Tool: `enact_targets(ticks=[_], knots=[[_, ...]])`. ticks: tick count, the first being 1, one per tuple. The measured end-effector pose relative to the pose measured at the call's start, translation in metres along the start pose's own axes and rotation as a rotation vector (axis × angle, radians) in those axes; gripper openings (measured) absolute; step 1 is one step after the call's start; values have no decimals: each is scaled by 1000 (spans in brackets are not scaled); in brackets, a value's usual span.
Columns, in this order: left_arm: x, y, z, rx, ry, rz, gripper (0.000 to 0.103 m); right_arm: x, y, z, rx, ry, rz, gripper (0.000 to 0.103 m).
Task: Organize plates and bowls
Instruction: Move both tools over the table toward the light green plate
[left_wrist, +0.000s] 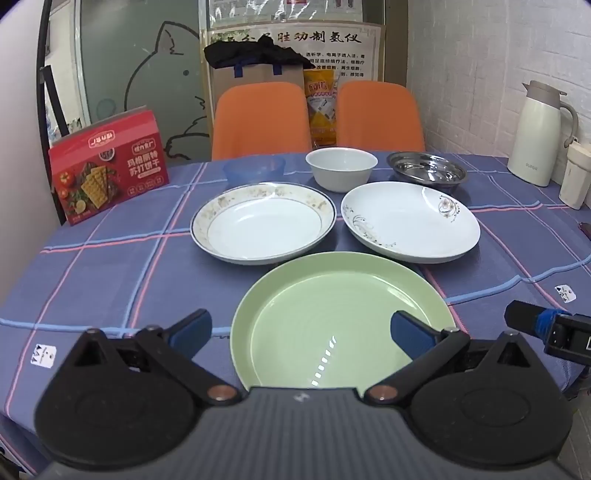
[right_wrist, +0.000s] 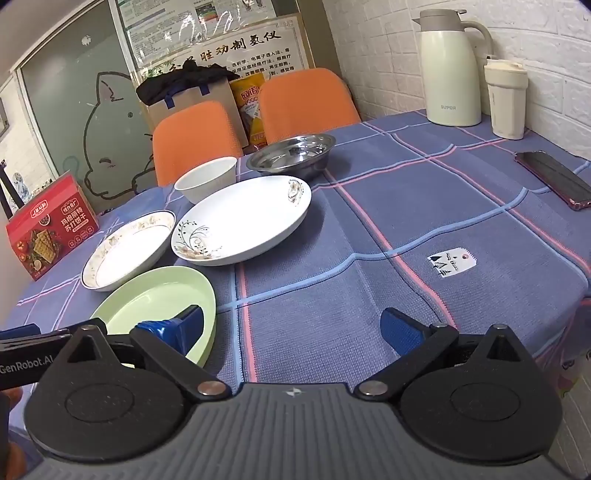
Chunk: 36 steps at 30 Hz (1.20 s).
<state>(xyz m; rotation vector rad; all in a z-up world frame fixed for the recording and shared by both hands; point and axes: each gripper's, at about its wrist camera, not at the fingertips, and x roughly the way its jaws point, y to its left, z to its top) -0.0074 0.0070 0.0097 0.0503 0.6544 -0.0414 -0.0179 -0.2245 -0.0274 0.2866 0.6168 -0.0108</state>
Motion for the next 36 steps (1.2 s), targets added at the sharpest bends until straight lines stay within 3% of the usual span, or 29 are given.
enact_targets(ticks=[10,13,16,20,25,30,36], knots=[[-12,5,-3,-53,-27,-12,103,-14,-1,3,-26,-40,19,90],[-10,14,-5,-62,9,16,103,-9,-2,6,-11,-49,34,90],[-18,28,-8,-105,-18,86,103,2,0,16,4,-54,82,90],[-25,49,-10,-170,-27,122,103,12,11,30,-16,-72,107,90],[-25,74,-12,-209,-29,140,103,25,36,40,-40,-76,115,90],[-37,99,-15,-265,-73,177,103,37,78,52,-77,-87,199,90],[-48,130,-25,-333,-110,204,103,43,145,59,-224,-89,278,90]])
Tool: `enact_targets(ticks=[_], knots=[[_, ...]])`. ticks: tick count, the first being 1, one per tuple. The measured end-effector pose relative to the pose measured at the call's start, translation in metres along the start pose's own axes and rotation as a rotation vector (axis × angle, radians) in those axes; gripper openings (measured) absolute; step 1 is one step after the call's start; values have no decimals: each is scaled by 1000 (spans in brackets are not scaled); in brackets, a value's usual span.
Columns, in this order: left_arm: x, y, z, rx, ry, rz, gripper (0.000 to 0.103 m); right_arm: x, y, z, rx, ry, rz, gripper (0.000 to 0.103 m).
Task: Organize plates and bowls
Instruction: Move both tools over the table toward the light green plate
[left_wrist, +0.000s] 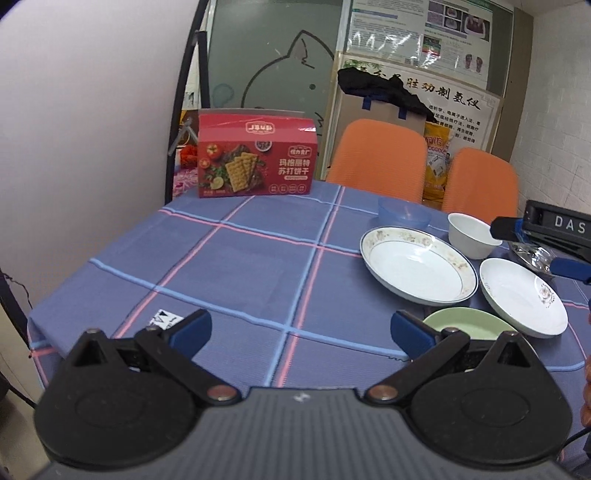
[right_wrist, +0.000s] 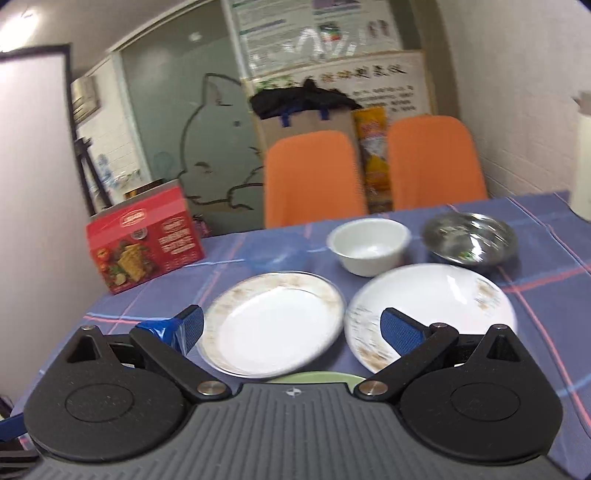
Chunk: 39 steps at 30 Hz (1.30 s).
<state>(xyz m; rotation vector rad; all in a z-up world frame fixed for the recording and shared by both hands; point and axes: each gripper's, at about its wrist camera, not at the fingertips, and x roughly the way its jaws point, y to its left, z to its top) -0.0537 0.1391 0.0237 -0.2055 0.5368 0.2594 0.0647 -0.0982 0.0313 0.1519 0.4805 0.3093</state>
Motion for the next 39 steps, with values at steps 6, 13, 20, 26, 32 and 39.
enact_targets(ticks=[6,13,20,26,32,39], knots=[[-2,28,0,-66,-12,-20,103,4,38,-7,-82,16,65,90],[-14,54,-3,-111,-64,-19,103,7,62,-4,-104,27,17,90],[-18,66,-5,-141,-78,-41,103,-2,90,-9,-178,20,34,90],[-21,63,-6,-127,-91,-49,103,-5,88,-10,-174,23,27,90],[-22,55,-7,-113,-79,-71,103,-6,76,-18,-158,54,10,90],[-28,53,-6,-98,-89,-75,103,-7,74,-23,-143,67,2,90]])
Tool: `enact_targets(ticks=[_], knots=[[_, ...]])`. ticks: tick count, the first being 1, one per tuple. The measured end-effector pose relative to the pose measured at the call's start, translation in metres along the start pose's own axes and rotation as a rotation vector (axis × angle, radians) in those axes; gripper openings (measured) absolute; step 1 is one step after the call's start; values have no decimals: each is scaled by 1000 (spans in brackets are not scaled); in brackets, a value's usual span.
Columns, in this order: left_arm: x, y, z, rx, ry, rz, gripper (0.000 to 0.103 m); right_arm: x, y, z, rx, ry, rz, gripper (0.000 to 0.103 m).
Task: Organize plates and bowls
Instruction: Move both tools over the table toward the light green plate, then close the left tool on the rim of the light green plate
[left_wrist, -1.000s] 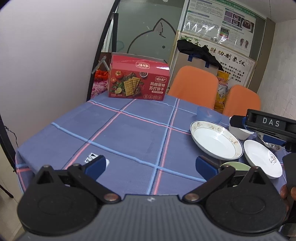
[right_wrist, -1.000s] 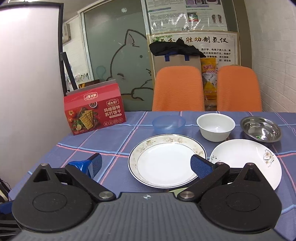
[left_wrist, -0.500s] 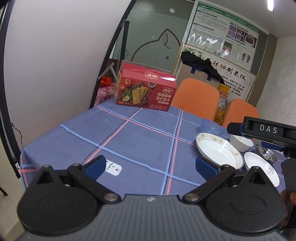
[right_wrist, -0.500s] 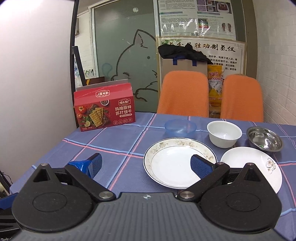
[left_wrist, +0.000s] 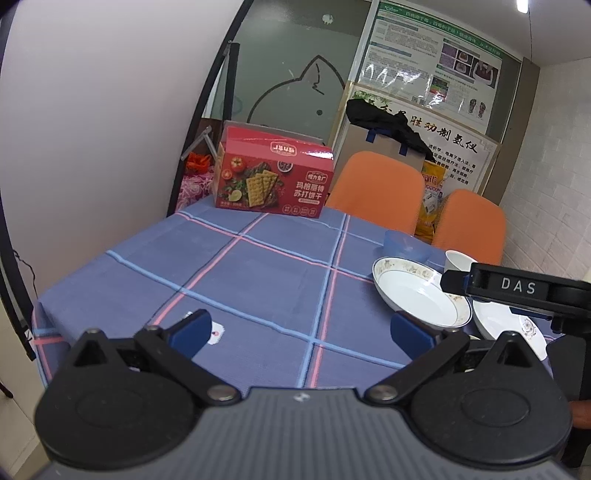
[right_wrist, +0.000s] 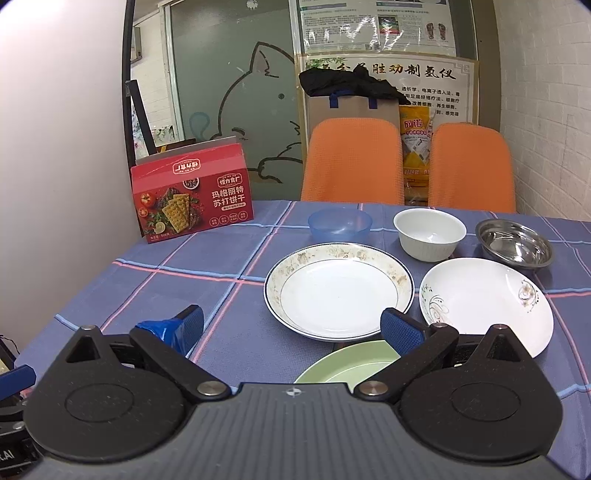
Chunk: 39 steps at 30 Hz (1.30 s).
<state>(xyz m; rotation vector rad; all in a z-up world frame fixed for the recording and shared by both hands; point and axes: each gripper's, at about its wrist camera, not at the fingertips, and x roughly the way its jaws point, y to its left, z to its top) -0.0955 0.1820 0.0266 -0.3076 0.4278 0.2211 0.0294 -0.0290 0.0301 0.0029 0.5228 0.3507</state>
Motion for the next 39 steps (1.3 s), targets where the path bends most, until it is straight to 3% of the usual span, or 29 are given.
enact_targets(ticks=[17,25,34,39], knots=[[-12,9,0,-22,-19,-26,103,-21,14,-3,-53,-27,6,90],[4,-25,-8,37,39,-66,103,-66,-41,-28,43,-57,-93,90],[52,-87,-6,200,135,-125,103,-60,-114,-48,278,5,-223,90],[85,-121,4,252,169,-180,103,-53,-138,-54,334,19,-299,90]])
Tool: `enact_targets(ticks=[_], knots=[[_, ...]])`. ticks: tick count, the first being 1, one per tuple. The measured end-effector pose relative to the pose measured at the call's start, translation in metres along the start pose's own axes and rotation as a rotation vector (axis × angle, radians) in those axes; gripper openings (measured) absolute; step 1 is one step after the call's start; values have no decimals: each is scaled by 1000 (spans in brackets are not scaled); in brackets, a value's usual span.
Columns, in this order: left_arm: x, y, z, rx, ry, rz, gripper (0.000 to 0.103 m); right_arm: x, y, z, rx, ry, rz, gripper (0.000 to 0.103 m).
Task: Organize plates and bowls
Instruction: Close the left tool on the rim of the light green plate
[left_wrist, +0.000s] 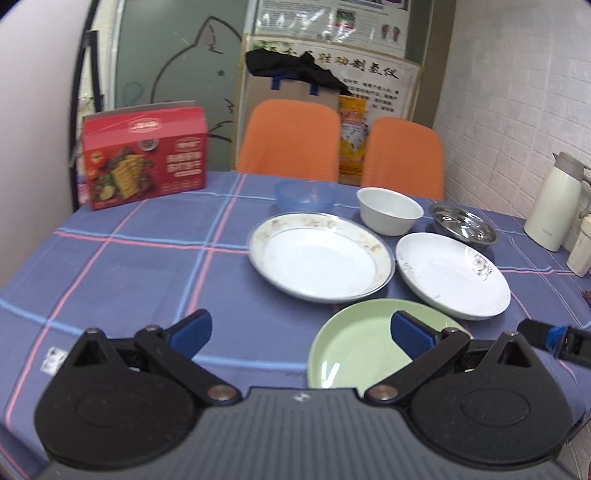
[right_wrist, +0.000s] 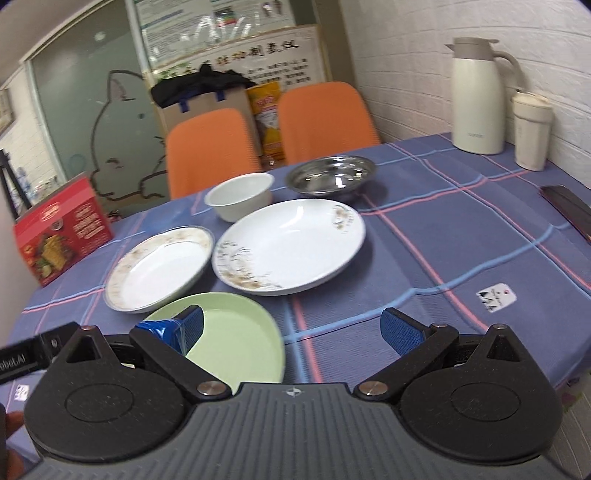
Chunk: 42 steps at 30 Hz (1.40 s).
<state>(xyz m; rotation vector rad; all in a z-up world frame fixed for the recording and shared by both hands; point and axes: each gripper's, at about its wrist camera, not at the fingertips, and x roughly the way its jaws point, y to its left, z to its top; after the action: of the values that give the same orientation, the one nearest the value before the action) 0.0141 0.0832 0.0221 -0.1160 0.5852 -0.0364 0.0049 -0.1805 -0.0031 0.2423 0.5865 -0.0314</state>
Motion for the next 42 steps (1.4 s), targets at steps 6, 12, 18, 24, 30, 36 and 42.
enact_targets(ticks=[6,12,18,24,30,36,42], knots=[[36,-33,22,96,18,-58,103,14,-25,5,53,4,-72,90],[54,-55,23,151,44,-91,103,17,-39,2,87,15,-104,90],[44,-61,18,140,23,-67,103,18,-46,2,71,36,-95,90],[24,-61,6,110,1,-30,103,5,-39,0,18,17,-33,90],[-2,-61,-4,111,-21,10,103,-9,-34,-4,-17,6,22,90],[-25,-58,-14,121,-40,20,103,-30,-24,-16,-54,-24,17,90],[-42,-59,-22,122,-50,7,103,-42,-23,-24,-93,-47,-26,90]])
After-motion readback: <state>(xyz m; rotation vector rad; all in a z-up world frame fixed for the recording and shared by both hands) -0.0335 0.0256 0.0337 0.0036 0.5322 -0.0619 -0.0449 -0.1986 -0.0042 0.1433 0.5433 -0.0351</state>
